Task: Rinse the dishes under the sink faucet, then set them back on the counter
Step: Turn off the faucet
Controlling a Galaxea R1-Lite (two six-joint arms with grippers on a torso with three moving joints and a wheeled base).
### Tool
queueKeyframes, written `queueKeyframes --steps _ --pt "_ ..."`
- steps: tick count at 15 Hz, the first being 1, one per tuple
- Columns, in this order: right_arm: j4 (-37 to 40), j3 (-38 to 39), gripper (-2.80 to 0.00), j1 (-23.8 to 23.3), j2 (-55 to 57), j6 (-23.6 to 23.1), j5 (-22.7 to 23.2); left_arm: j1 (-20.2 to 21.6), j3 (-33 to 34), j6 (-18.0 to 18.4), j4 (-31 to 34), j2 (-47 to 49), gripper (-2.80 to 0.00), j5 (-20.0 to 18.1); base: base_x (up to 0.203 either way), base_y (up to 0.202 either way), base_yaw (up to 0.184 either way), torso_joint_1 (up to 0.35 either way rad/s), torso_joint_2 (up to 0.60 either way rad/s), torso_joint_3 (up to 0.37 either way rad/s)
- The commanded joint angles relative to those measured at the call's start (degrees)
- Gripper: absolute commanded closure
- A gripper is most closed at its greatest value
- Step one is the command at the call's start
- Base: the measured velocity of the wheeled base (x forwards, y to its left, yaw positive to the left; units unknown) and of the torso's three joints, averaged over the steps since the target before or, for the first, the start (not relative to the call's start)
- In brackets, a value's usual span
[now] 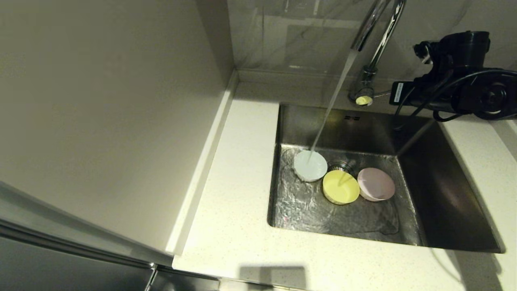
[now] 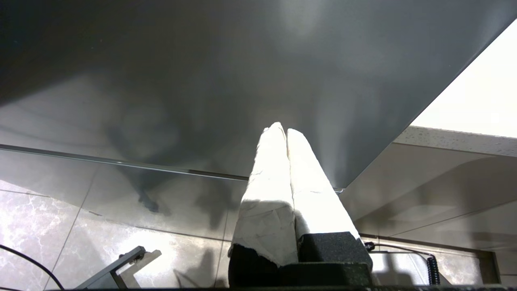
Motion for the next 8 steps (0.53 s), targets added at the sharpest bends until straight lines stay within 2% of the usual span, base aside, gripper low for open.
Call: queueKeyframes --steps 1,6,8 --pt "-0.1 -3.39 0.0 0.01 3.25 -0.03 -0.17 0.0 0.0 -0.02 -0.04 -0.09 0.0 0.03 0.0 0.0 0.0 0.0 0.0 0.0" --pt "-0.09 -11.23 0.0 -0.07 8.47 -0.04 -0.36 0.0 0.0 -0.02 -0.04 -0.09 0.0 0.03 0.0 0.0 0.0 0.0 0.0 0.0" --pt "-0.09 -11.48 0.0 -0.25 8.53 0.05 -0.37 0.0 0.0 -0.02 -0.04 -0.09 0.0 0.03 0.0 0.0 0.0 0.0 0.0 0.0"
